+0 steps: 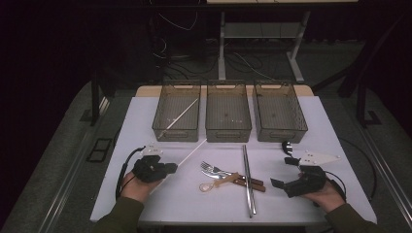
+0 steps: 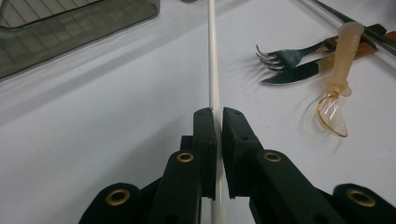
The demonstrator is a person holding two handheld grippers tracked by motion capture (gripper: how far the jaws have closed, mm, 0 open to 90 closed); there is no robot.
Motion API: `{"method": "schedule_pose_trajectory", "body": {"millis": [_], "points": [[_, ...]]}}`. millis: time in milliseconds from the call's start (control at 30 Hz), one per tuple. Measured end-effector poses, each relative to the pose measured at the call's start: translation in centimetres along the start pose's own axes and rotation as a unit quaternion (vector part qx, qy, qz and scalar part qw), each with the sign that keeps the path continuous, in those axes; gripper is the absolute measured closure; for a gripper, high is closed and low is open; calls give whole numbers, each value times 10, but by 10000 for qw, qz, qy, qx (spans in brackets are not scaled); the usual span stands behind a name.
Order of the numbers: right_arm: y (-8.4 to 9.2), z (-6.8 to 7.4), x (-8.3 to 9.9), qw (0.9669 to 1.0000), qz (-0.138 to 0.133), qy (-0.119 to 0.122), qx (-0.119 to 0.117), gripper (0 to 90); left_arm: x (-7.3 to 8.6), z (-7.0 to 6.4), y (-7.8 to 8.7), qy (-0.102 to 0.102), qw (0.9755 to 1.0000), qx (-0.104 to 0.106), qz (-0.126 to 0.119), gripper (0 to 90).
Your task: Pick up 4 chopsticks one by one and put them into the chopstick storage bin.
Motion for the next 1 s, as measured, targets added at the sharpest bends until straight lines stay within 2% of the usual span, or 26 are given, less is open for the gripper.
{"method": "schedule_pose_trajectory", "body": {"millis": [67, 133, 233, 600, 867, 1000], "points": [[0, 0, 0, 10000, 1, 2, 2, 8, -1, 0, 2, -48, 10000, 17, -31, 845], [0, 0, 0, 10000, 2, 3, 3, 8, -3, -1, 3, 16, 9999, 20, -116, 844], [0, 0, 0, 10000, 1, 6, 2, 8, -4, 0, 6, -25, 9999, 6, -153, 844], [-1, 1, 0, 10000, 18, 8, 1, 8, -12, 3, 12, 25, 9994, 10, -348, 845], [-1, 0, 0, 10000, 32, -9, 7, 8, -23, 13, 17, 71, 9985, -62, -537, 845], [-1, 0, 1, 10000, 40, -2, 13, 8, -29, 17, 16, 162, 9978, -103, -634, 844]]}}
Point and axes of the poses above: each handheld gripper's, and its own axes: y roughly backward along the jaws, x roughly out of its underside, z roughly to its left, the point moved 3 cm from there along -y, roughly forward along the jaws
